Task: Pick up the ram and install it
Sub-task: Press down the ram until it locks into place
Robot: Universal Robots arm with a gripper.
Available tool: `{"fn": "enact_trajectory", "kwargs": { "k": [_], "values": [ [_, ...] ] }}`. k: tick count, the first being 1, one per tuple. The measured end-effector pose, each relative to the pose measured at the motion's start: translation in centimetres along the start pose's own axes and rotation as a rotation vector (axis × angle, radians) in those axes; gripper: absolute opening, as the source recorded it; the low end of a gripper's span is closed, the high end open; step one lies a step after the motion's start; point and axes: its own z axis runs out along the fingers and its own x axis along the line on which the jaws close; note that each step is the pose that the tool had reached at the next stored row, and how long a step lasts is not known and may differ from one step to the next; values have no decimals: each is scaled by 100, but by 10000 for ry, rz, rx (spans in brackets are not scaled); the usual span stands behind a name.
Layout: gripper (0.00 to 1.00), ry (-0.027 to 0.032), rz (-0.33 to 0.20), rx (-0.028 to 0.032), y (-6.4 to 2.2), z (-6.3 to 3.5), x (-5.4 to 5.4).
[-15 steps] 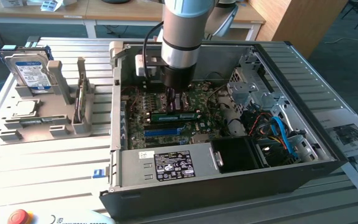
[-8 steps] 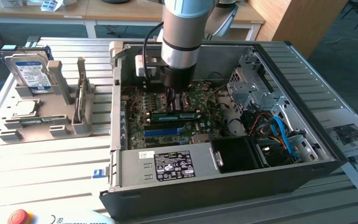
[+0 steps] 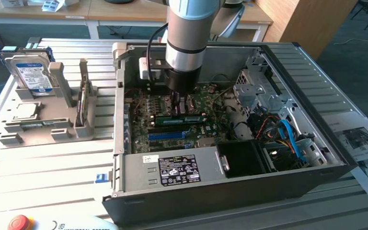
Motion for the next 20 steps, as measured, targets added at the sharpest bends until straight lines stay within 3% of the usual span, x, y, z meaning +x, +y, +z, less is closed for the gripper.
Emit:
{"fn": "enact_trajectory", "kwargs": {
  "k": [20],
  "values": [
    [11, -2, 0, 0, -1, 43, 1]
  ]
}}
